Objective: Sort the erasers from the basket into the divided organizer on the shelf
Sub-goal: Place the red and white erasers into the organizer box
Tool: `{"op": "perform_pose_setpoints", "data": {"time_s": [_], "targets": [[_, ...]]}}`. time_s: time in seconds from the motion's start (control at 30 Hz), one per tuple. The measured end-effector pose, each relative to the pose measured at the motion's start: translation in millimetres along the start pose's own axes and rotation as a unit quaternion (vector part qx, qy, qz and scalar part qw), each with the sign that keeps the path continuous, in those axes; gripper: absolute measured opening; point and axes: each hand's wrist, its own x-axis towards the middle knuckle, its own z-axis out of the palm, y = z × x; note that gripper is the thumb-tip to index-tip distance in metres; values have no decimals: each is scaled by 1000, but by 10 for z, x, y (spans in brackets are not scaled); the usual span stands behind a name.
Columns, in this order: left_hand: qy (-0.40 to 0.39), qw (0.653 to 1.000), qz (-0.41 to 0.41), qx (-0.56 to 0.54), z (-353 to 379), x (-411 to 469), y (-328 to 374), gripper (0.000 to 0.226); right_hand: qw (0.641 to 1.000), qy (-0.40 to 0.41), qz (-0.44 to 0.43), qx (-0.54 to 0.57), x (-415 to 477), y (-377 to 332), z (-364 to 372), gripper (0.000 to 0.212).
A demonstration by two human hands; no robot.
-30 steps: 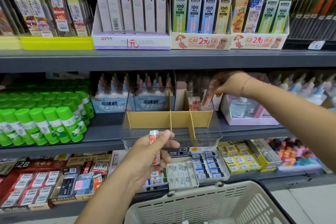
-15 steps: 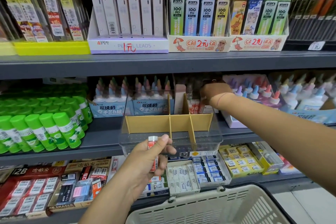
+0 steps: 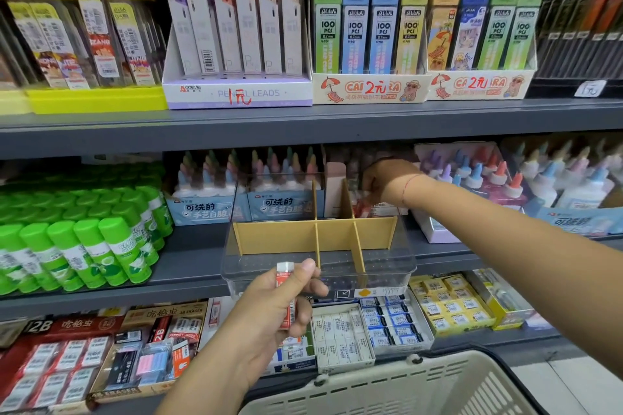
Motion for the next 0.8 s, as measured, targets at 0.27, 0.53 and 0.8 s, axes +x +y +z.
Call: {"op": "perform_pose_setpoints", "data": {"time_s": [0.27,0.53,0.8], "targets": [[-6,1000,-1,6,34,9,-8,37,1000,23,-16,12,42,-88,150,11],[-9,1000,1,6,16,1,-4,38,997,-41,-33,53,48,-55,82,17],[-13,1000,7,-1,23,-7,12,38,958,-255,-17,127,-121,-92,-234,44]]}}
